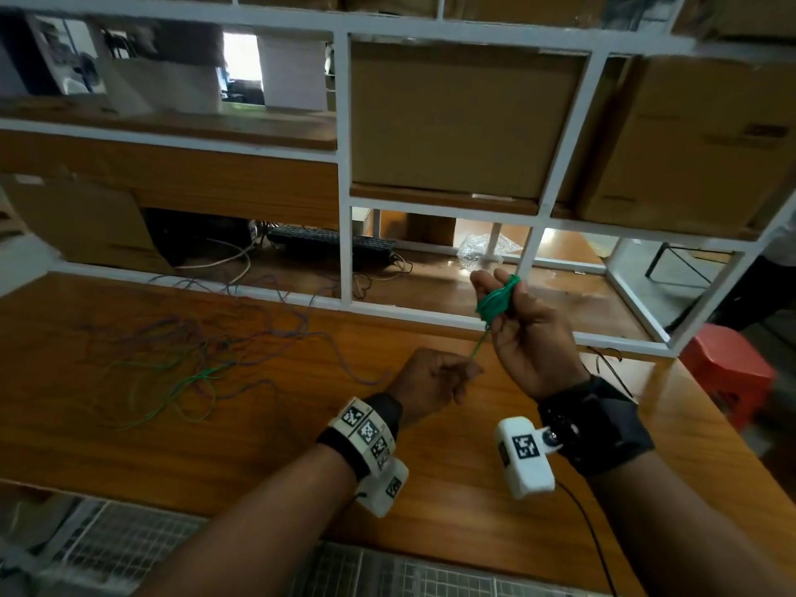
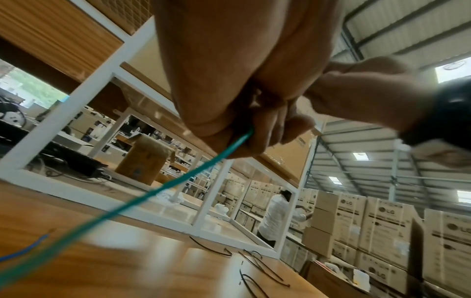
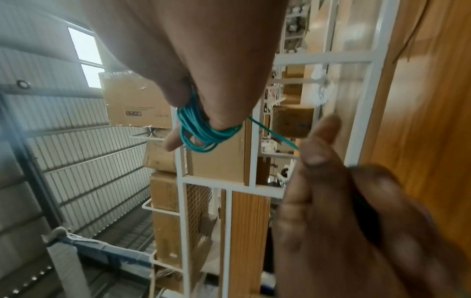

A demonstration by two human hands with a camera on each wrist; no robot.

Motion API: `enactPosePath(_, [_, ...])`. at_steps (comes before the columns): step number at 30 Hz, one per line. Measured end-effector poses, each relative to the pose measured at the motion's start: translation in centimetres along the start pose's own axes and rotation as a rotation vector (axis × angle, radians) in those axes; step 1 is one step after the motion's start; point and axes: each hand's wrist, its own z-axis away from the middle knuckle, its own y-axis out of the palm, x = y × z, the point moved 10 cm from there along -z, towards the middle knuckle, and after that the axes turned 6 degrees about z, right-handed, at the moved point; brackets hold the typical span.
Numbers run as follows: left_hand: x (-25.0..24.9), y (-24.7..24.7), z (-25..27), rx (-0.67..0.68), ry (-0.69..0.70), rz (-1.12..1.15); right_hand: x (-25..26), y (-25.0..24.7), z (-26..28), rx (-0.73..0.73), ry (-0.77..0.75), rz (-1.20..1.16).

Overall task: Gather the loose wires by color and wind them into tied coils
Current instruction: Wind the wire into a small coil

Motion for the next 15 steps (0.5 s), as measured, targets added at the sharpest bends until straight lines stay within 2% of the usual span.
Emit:
enactPosePath(1, [0.6, 0.4, 0.2, 0.017, -0.020, -0.051, 0.8, -0.7, -0.3, -0.035, -0.058, 0.153])
enactPosePath(2, [1.1, 0.6, 0.5, 0.035, -0.044, -0.103, 1.7, -1.6, -0.5, -0.081, -0.134, 0.414])
enactPosePath(4, [1.9, -0.1, 1.2, 0.026, -0.108, -0.176, 3.3, -2.3, -0.2, -0.140, -0.275, 1.152])
enactPosePath(5, [2.1, -1.0, 1.6, 0.006, -0.125, -0.197, 2.5, -2.5, -0.3, -0.114, -0.248, 1.510])
enactPosePath(6, [2.5, -2.2, 1.8, -0.032, -0.135, -0.196, 0.9, -3.1, -0.2, -0.044, -0.148, 1.787])
enactPosePath(7, [2.7, -3.7, 2.0, -0.083, -0.131, -0.191, -0.9, -3.9, 0.1, 0.047, -0.026, 1.960])
enactPosePath(9, [2.4, -6.5, 2.2, -0.165, -0.097, -0.209, -4.1, -5.0, 1.2, 0.218, 0.139, 2.067])
enactPosePath(11, [1.4, -8.1, 1.9, -0.180, -0.066, -0.272, -6.1, -4.8, 2.0, 0.356, 0.187, 2.051])
enactPosePath(15, [-1.9, -8.9, 0.4, -0.122, 0.014, -0.377, -8.7, -3.2, 4.3, 0.489, 0.441, 1.686])
